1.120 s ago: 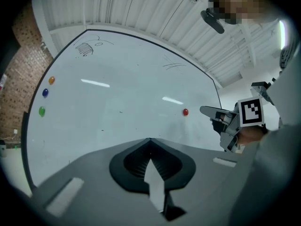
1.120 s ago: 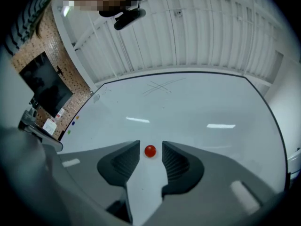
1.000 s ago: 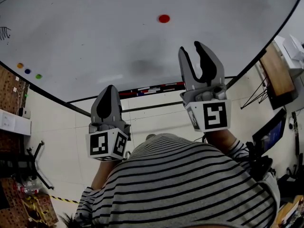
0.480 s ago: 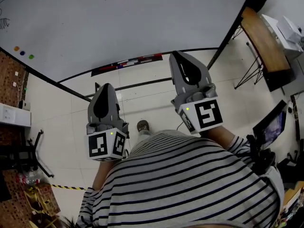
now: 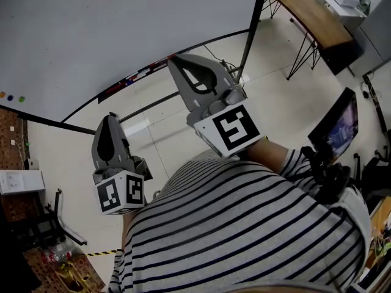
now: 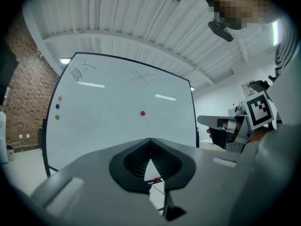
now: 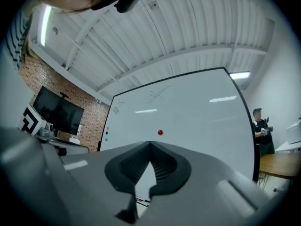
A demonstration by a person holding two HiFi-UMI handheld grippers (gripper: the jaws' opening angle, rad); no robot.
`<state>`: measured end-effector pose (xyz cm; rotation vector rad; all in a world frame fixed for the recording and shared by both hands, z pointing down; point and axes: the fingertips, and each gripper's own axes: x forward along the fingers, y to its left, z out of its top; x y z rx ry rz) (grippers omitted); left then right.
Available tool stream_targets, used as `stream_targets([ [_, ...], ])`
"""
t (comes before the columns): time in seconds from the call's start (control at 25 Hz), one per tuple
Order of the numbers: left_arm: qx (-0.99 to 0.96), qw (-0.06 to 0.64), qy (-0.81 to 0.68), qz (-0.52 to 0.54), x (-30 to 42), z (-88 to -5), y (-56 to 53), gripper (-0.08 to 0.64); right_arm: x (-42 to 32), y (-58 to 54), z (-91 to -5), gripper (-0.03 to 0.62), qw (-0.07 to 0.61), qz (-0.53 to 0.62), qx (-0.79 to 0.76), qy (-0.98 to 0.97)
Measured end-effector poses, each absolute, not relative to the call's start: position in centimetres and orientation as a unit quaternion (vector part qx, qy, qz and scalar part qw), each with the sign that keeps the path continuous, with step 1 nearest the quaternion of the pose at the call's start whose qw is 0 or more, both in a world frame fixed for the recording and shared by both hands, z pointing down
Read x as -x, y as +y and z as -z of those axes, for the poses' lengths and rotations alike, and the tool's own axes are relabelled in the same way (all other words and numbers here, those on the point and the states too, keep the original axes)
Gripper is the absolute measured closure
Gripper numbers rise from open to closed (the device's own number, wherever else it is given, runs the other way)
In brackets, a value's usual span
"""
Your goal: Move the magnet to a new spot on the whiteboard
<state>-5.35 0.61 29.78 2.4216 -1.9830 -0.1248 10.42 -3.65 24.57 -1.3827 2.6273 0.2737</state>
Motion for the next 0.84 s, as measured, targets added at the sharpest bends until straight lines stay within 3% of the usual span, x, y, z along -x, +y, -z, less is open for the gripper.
stream_targets([
  [0.84, -0.791, 0.024, -0.609, 0.042, 9.7, -31.1, -0.1, 0.543, -3.4, -3.4, -25.7, 0.592, 0.033, -0.103, 0.444, 0.890],
])
